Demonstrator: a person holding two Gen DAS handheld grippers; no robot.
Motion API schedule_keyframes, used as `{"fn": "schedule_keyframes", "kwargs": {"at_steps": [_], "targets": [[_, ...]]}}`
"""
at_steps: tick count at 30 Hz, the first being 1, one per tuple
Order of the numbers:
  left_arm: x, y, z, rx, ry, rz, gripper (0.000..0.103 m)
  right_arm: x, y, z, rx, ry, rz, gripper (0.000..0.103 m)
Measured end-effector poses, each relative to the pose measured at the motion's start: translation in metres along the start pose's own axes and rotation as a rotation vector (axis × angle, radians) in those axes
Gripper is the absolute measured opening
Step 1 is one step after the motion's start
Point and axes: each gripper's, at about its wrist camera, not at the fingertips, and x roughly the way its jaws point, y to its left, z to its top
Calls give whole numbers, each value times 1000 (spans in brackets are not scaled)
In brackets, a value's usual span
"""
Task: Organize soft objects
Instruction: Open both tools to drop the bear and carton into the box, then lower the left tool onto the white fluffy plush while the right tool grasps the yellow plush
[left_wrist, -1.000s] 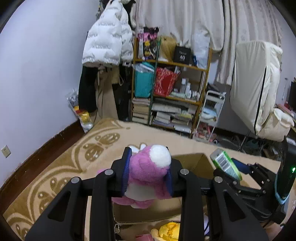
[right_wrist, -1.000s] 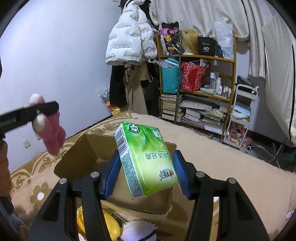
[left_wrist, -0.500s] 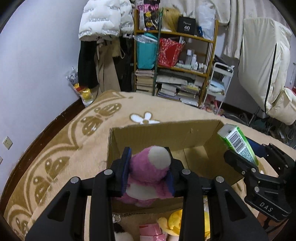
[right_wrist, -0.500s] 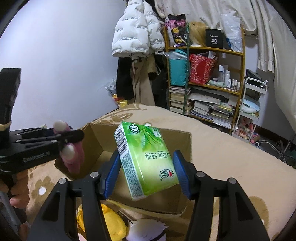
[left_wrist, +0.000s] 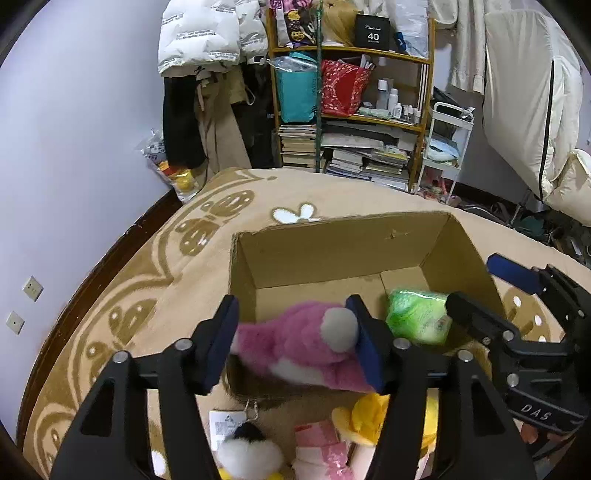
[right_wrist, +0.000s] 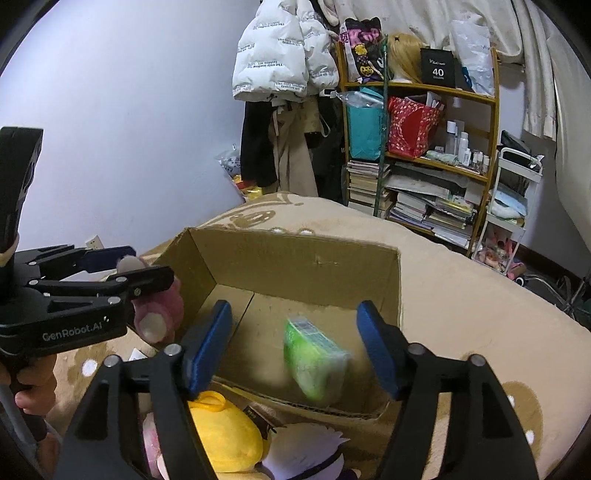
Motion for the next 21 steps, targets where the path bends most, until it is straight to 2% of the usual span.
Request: {"fn": "schedule_keyframes", "kwargs": {"at_steps": [2, 4, 6, 8, 14, 21], "targets": [[-5, 3, -1, -8, -3, 10, 67, -5, 1, 0, 10, -9, 1, 89], [-12, 7, -1, -18, -7, 17, 71, -12, 4, 0, 21, -19, 3, 91], [-21, 11, -2, -33, -16, 26, 81, -19, 5, 0, 29, -22, 6, 96], [-28, 15, -2, -42, -24, 34, 86, -27, 6, 0, 37, -30, 12, 103], [-58, 27, -9, -59, -49, 69, 95, -49, 13, -4, 41, -39, 0, 103], [-77, 39, -23, -85, -24, 85, 97, -72, 18, -13, 54, -38, -13, 103]]}}
